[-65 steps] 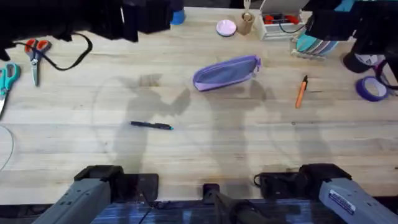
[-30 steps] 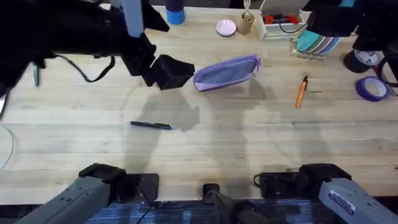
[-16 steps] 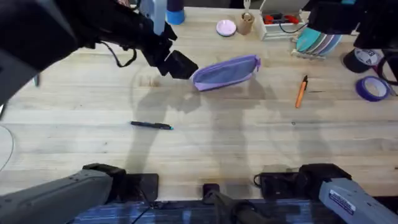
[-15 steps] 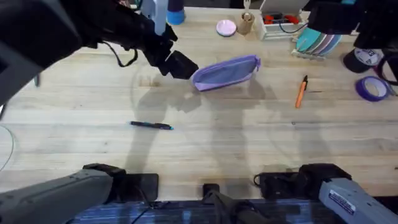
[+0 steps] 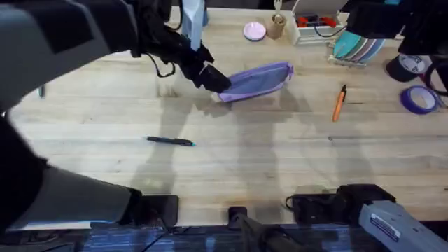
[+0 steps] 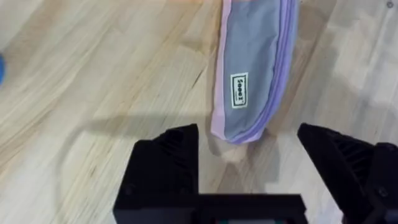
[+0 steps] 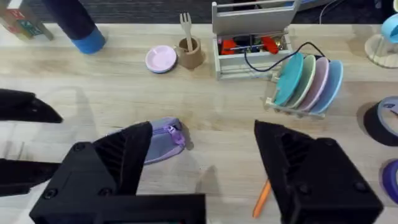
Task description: Unzip the bag, pick up the pens from the table one at a time and place them inside, then zip the bag closed.
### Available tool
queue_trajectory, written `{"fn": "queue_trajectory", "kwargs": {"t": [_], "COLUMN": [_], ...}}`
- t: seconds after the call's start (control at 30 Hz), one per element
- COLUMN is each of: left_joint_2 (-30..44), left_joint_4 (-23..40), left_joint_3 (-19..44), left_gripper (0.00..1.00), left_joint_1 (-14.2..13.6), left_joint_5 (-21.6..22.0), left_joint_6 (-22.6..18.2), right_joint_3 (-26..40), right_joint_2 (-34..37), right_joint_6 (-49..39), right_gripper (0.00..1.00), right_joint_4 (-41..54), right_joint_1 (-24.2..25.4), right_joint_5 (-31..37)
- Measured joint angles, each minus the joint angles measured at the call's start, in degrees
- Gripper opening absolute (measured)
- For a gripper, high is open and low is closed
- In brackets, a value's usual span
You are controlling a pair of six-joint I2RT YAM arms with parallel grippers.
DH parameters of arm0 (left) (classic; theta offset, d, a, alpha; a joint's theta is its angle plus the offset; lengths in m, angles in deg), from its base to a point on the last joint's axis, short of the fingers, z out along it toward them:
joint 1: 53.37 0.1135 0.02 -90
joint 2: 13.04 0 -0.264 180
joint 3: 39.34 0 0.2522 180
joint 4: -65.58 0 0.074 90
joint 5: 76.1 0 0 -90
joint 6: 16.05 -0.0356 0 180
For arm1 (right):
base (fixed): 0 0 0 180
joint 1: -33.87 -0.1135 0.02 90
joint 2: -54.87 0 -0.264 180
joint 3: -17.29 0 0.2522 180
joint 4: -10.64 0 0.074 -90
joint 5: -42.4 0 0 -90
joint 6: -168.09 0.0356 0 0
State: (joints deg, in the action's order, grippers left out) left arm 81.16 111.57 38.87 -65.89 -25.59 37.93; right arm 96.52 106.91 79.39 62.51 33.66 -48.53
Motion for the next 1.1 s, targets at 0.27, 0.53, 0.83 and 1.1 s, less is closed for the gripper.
{"fn": "queue_trajectory", "kwargs": {"t": [0.27,0.53,0.83,1.1], "left_joint_2": [4.10,4.28,7.53,7.53], "left_joint_4": [-5.30,-6.07,-7.25,-7.17], "left_joint_3": [0.00,0.02,0.11,0.11], "left_gripper": [0.994,0.993,0.955,0.309], "left_joint_1": [-2.35,-2.46,-3.10,-3.16], "left_joint_5": [-2.18,-2.77,-2.77,-3.46], "left_joint_6": [0.01,0.01,0.01,-0.01], "right_joint_3": [0.00,0.00,0.00,0.00], "right_joint_2": [0.00,0.00,0.00,0.00], "right_joint_6": [0.00,-0.02,-0.02,-0.02], "right_gripper": [0.995,0.995,0.996,0.996], "right_joint_4": [0.00,0.00,0.00,0.00], "right_joint_1": [0.00,0.00,0.00,0.00], "right_joint_5": [0.02,0.00,0.02,0.00]}}
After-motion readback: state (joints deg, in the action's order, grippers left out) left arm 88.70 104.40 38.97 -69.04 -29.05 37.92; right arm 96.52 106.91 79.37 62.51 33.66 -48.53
